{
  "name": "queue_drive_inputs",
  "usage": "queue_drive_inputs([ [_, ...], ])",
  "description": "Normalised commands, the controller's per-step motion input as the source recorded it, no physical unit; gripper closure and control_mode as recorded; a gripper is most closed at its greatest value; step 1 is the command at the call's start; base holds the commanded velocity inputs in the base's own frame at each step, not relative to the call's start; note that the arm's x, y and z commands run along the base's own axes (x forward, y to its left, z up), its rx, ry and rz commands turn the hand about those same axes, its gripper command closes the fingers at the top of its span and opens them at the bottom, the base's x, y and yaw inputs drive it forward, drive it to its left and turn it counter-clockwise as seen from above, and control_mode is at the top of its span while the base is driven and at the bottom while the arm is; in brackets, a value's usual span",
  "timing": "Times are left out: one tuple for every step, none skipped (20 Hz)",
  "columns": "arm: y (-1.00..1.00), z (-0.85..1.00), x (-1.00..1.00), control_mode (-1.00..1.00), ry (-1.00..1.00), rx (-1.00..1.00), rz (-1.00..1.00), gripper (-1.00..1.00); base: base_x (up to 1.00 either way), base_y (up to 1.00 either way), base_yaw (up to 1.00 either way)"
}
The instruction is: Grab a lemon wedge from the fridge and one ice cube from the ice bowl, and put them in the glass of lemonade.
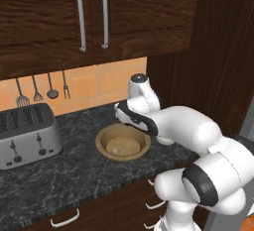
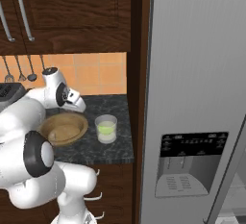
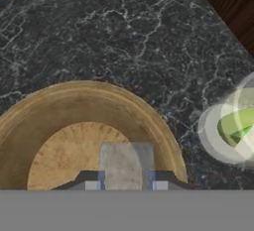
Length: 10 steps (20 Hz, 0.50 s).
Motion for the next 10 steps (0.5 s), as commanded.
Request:
queue_drive_inputs([
  [-0.76,0.00,-0.11,-1.00,0.00,0.00,-0.01,1.00,0.00,0.00,0.00],
  [-0.72,0.00,-0.11,-1.00,0.00,0.00,-0.02,1.00,0.00,0.00,0.00],
  [-0.67,0.00,-0.12,-1.00,0.00,0.00,-0.03,1.00,0.00,0.00,0.00],
  [-0.61,0.00,-0.10,-1.00,0.00,0.00,-0.03,1.00,0.00,0.00,0.00],
  [-0.62,0.00,-0.06,-1.00,0.00,0.00,-0.04,1.00,0.00,0.00,0.00],
  [-0.64,0.00,-0.01,-1.00,0.00,0.00,-0.04,1.00,0.00,0.00,0.00],
  [-0.65,0.00,0.00,-1.00,0.00,0.00,-0.04,1.00,0.00,0.00,0.00],
  [-0.64,0.00,0.00,-1.00,0.00,0.00,-0.04,1.00,0.00,0.00,0.00],
  [-0.65,0.00,0.00,-1.00,0.00,0.00,-0.03,1.00,0.00,0.00,0.00],
  [-0.64,0.00,0.00,-1.00,0.00,0.00,-0.03,1.00,0.00,0.00,0.00],
])
